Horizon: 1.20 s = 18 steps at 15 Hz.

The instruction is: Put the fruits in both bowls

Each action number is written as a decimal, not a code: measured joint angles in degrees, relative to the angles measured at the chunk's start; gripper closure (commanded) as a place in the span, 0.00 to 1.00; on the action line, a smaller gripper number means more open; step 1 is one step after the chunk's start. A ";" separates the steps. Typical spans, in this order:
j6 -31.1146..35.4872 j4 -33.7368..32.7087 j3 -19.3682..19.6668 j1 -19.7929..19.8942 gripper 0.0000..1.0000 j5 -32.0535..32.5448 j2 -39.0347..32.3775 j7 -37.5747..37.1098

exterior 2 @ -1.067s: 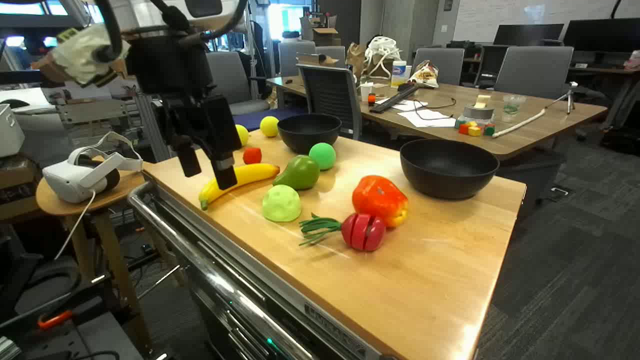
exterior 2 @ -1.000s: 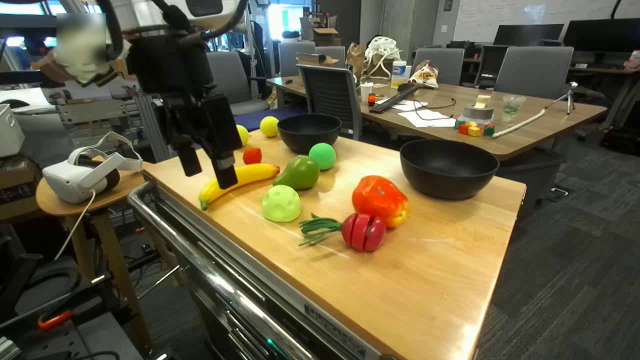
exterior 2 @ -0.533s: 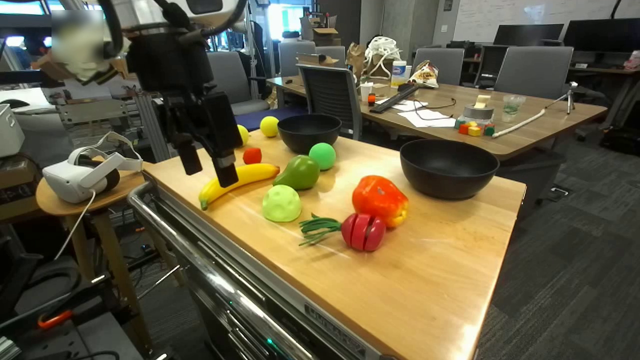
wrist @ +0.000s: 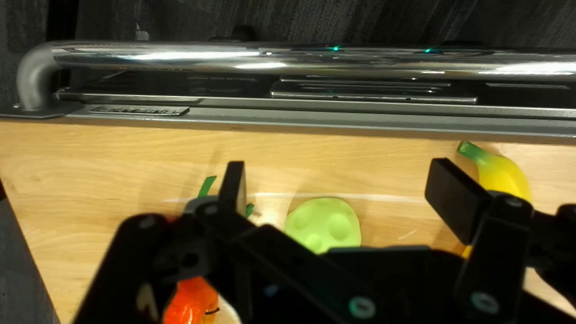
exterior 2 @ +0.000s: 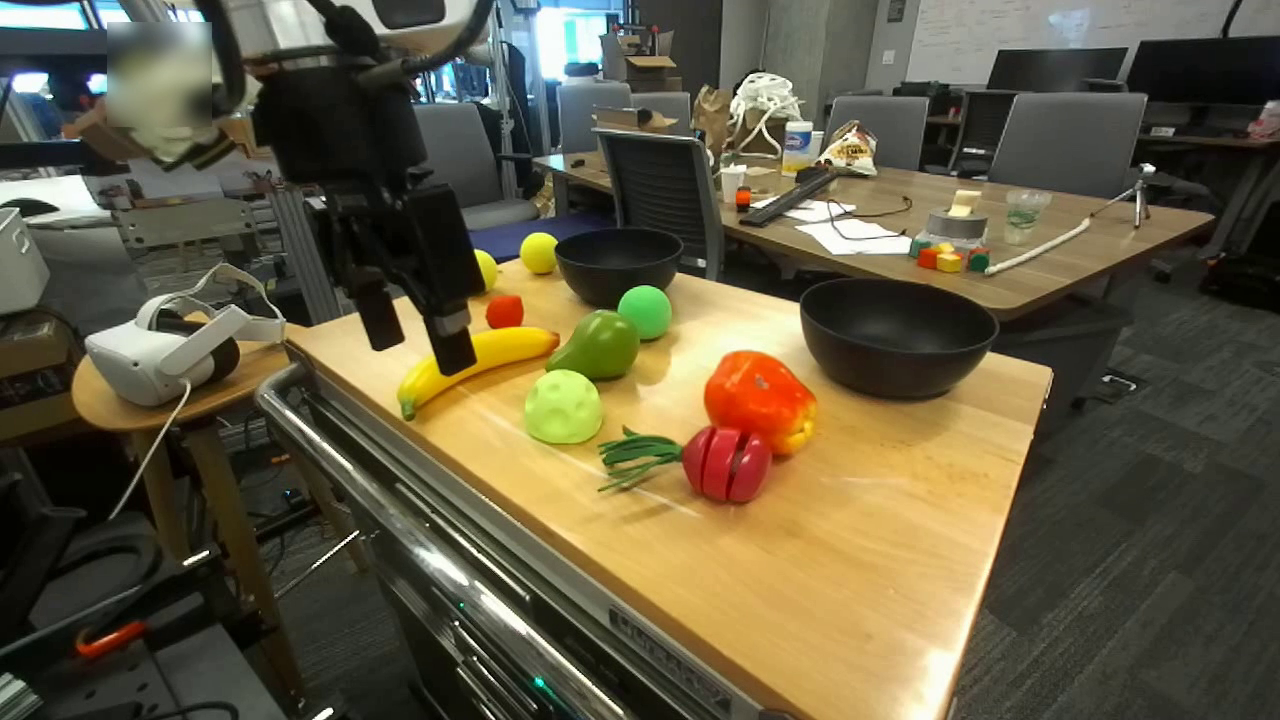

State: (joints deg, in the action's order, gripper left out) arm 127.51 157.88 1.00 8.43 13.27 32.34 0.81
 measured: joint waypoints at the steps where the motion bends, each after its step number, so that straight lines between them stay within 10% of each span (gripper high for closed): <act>1: 1.28 0.04 -0.16 0.05 0.00 0.10 -0.03 -1.31; 14: 10.89 -5.62 -10.46 -6.39 0.00 -9.40 5.13 -17.57; 18: 24.81 -4.77 -11.99 -9.17 0.00 -11.02 3.17 -18.49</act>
State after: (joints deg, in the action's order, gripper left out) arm 152.32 153.11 -11.00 -0.75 2.26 35.51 -17.68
